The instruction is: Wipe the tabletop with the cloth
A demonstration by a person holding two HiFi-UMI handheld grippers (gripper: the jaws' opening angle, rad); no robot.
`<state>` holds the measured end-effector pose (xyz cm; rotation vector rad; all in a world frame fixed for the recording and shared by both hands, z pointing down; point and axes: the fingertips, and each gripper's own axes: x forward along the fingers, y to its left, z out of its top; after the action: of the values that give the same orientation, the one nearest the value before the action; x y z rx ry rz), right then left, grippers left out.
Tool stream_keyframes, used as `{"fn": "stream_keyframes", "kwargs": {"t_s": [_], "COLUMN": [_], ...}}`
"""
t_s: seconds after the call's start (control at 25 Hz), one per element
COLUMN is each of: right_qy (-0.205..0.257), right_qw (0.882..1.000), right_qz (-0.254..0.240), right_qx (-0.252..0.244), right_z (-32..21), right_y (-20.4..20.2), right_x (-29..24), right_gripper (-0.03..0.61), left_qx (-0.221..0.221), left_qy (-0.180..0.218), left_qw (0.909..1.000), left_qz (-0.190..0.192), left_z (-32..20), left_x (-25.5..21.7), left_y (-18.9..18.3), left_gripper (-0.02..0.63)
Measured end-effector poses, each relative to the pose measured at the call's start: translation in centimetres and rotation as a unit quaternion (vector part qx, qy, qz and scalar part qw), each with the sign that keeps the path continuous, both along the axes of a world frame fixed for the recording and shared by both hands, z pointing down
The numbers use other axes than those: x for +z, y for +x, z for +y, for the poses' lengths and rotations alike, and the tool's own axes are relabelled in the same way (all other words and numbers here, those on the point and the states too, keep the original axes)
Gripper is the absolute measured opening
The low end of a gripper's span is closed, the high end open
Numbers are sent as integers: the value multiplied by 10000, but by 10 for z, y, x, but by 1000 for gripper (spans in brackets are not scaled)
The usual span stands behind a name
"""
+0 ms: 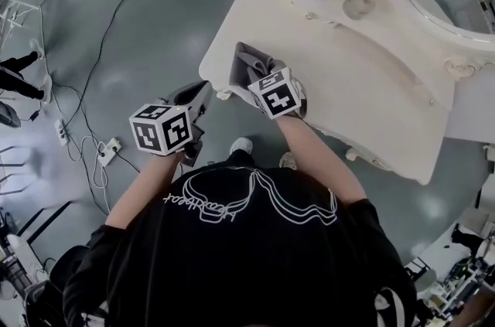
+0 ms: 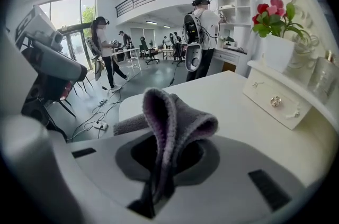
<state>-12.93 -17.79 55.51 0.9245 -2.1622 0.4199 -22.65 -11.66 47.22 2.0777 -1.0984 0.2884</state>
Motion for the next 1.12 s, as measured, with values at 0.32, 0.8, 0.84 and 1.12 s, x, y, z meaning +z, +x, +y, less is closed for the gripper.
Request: {"fn": "stream_keyframes", "kwargs": {"t_s": [0.32, 0.8, 0.84, 1.12], "right_qy": [70, -127, -155, -267], "right_qw": [9999, 9996, 9995, 9987], "right_qz": [137, 53, 54, 25], "right_qx": [-4, 251, 282, 424], "right_z": [16, 41, 44, 61], "right_y": [45, 132, 140, 187], "right_x": [-1, 1, 2, 3], "right_gripper": [52, 52, 52, 52], "left_qx": [185, 359, 400, 558], "left_qy": [35, 72, 80, 152], "left_qw": [9998, 9993, 9992, 9983], "left_qz": [-30, -47, -49, -72], "left_z": [6, 19, 21, 28], "left_x": [-7, -19, -21, -27], "left_y": [45, 106, 114, 159], "left_gripper": [5, 5, 5, 5]}}
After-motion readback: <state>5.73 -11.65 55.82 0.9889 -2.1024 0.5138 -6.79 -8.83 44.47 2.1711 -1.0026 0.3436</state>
